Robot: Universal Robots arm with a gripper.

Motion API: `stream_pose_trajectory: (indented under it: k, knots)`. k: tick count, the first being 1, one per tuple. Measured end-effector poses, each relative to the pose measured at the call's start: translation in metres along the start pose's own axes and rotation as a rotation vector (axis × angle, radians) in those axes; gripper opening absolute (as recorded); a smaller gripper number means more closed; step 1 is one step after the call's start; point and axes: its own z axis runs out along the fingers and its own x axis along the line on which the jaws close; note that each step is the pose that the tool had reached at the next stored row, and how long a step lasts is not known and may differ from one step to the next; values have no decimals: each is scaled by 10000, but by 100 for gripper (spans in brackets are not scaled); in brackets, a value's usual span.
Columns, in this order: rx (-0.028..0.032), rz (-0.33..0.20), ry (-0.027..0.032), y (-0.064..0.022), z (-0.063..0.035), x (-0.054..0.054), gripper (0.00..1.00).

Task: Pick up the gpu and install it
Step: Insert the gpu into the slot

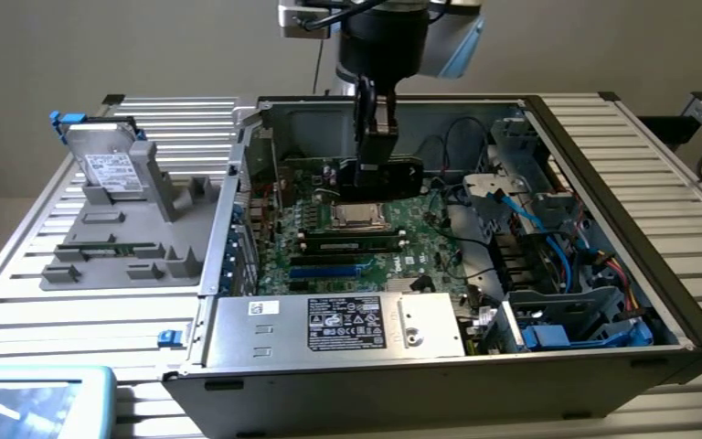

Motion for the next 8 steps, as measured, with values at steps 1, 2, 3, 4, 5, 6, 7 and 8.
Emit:
stream_pose_trajectory:
  k: [1,2,3,4,5,6,7,8]
  knots:
    - [9,46,-7,4,8,-1,28]
    - [8,89,-11,12,17,-1,28]
    - [4,132,-12,21,26,-2,28]
    - [-1,176,-14,30,36,-3,28]
    - [-5,220,-17,38,45,-3,28]
    - [-7,255,-19,43,53,-4,28]
    - [-9,264,-17,44,55,-4,28]
    - [-10,264,-16,44,55,-4,28]
